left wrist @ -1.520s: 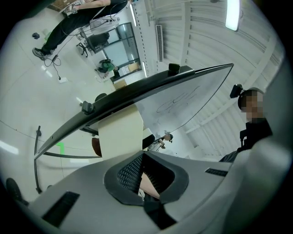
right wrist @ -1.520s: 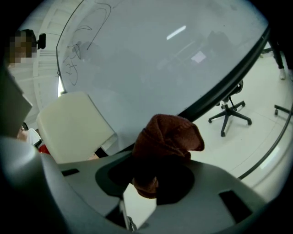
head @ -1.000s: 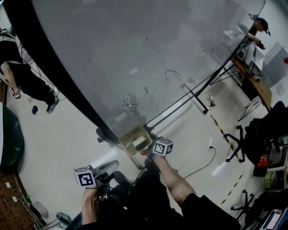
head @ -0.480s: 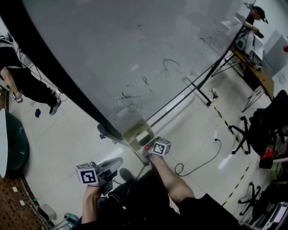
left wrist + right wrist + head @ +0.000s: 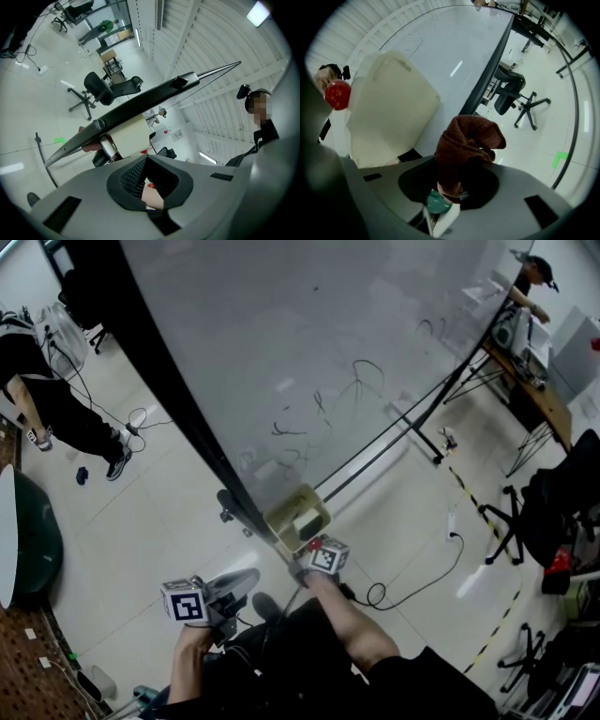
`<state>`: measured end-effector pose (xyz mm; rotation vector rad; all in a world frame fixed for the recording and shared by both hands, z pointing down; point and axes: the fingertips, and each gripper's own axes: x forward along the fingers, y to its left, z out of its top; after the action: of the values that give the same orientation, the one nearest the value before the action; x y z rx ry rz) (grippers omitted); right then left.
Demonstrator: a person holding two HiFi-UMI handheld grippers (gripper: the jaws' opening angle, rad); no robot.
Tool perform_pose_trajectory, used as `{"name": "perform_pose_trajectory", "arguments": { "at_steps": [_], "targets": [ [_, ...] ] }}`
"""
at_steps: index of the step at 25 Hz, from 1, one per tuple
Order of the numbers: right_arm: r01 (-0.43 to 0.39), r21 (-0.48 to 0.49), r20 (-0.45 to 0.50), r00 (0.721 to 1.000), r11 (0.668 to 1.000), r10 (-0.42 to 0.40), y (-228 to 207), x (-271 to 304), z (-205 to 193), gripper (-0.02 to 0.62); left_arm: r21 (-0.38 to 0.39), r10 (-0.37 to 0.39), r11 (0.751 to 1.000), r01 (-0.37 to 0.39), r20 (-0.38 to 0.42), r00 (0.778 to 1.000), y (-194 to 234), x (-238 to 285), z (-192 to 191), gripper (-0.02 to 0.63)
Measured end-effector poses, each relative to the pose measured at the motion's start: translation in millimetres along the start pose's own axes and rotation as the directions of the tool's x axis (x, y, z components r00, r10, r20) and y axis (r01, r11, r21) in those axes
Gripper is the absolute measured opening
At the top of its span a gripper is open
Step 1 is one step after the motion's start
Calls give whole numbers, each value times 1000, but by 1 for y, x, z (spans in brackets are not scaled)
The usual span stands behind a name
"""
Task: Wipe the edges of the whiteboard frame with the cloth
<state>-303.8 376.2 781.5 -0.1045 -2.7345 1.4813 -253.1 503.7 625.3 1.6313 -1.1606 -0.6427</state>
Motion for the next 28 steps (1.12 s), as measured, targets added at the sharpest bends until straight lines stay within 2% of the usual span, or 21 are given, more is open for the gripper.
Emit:
{"name": "perform_pose_trajectory", "arguments": {
  "at_steps": [5,7,12,20,24,28],
  "targets": [
    [20,40,15,1000,999,-20,3,3,-10,124,19,-14,1000,14,13,1000,-1,-11,3,-14],
    [23,48,15,1000,999,-24,13,6,-12,124,15,-16,1000,16,18,1000,1,-15,3,-13],
    [52,76,30,998,996,-55,8,2,-22,121,9,-37,999,37,40,998,1,-25,5,-14],
    [17,53,40,999,998,-19,69,-19,-12,118,27,-86,996,84,79,993,-14,-38,14,-14],
    [33,64,-23,999,997,-31,82,-22,-37,117,9,-110,994,109,108,988,-12,-43,21,-14],
    [43,57,-118,992,997,-36,100,-3,-67,118,14,-97,995,96,118,988,-2,-52,22,-14]
  ]
}}
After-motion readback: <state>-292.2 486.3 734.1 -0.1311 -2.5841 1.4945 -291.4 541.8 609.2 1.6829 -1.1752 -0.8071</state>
